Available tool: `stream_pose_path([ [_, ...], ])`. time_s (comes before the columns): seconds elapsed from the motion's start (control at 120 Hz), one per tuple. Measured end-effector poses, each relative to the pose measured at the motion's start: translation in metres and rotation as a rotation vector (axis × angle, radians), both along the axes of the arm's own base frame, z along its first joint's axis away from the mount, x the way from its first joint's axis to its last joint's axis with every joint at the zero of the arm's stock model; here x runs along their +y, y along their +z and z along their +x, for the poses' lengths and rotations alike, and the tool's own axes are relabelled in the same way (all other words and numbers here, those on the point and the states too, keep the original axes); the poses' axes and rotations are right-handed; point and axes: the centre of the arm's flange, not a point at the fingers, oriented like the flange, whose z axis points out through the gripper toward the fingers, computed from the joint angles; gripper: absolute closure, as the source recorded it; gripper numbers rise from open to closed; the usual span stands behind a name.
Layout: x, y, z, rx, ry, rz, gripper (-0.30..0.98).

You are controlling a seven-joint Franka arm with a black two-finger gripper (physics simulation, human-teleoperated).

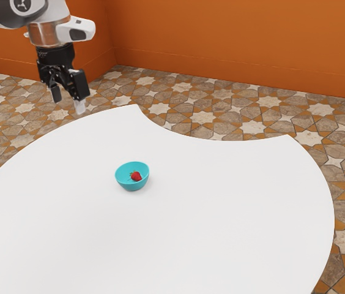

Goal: Take strawberry from the bowl

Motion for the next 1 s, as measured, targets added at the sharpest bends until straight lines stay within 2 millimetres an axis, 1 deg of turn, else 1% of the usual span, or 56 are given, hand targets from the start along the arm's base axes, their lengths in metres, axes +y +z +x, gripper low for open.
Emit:
stream_pose_path([
  [0.233,-0.002,-0.005,0.001,0.007,0.011,0.003,0.00],
  [0.25,-0.002,-0.009,0.001,0.013,0.011,0.002,0.00],
  [0.292,-0.004,-0.027,-0.001,0.053,0.010,0.001,0.00],
  [0.333,-0.010,-0.038,-0.002,0.078,0.001,-0.003,0.00],
  [0.35,-0.012,-0.044,0.001,0.089,-0.006,-0.003,0.00],
  [0.367,-0.013,-0.049,0.006,0.097,-0.015,-0.004,0.00],
  [0.458,-0.015,-0.089,0.051,0.149,-0.093,-0.012,0.00],
  [0.55,-0.015,-0.134,0.084,0.196,-0.186,-0.029,0.00],
  [0.633,-0.017,-0.168,0.104,0.207,-0.285,-0.045,0.00],
  [0.75,-0.019,-0.211,0.124,0.210,-0.430,-0.067,0.00],
  [0.875,-0.020,-0.237,0.134,0.181,-0.566,-0.077,0.00],
  [0.967,-0.024,-0.261,0.142,0.174,-0.677,-0.088,0.00],
  [1.0,-0.026,-0.273,0.147,0.172,-0.725,-0.093,0.00],
])
